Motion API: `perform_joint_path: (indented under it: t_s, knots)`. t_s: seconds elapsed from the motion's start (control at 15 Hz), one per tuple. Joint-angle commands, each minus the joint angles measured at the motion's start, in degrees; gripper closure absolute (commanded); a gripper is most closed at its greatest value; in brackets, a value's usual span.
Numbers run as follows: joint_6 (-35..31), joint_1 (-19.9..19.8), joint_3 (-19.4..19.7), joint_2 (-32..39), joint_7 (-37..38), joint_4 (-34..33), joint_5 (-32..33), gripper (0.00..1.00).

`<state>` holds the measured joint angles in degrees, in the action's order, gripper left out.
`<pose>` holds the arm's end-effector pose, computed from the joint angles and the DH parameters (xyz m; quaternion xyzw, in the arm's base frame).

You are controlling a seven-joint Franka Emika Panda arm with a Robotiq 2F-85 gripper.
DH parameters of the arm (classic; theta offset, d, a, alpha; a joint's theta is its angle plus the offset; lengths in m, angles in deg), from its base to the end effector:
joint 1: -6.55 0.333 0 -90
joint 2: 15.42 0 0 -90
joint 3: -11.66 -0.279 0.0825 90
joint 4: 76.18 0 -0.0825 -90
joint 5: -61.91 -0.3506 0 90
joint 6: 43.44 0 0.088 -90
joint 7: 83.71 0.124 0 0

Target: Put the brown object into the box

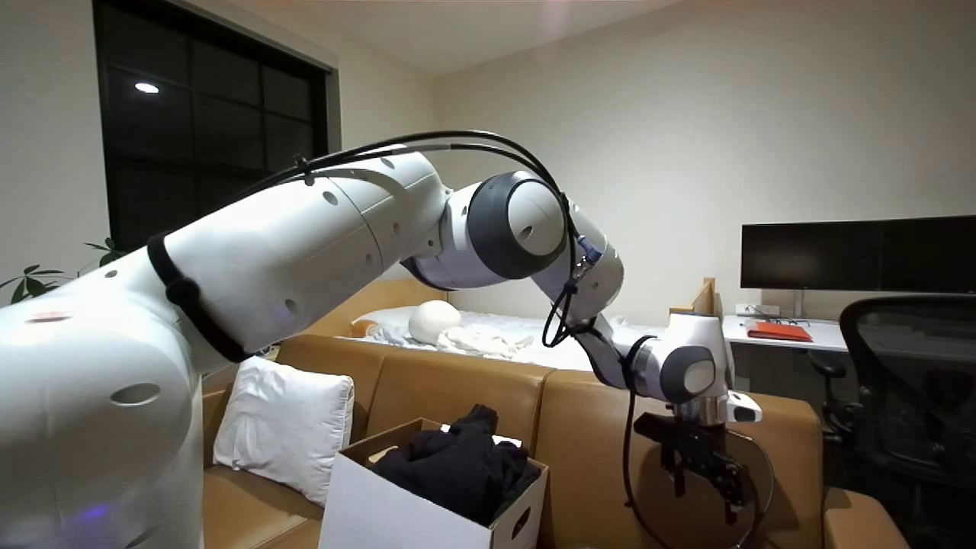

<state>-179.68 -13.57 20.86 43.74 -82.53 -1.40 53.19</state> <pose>0.6106 -0.3138 0.1067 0.9608 -0.2756 0.0229 0.0200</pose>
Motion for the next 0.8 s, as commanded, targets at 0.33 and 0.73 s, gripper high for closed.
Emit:
perform_joint_path:
  t_s: [0.33,0.73]
  knots:
    - [29.6,-6.6,-2.7,10.9,-11.5,-13.9,1.3,0.00]
    - [43.5,-5.2,-2.3,26.5,-12.4,-23.1,3.5,0.00]
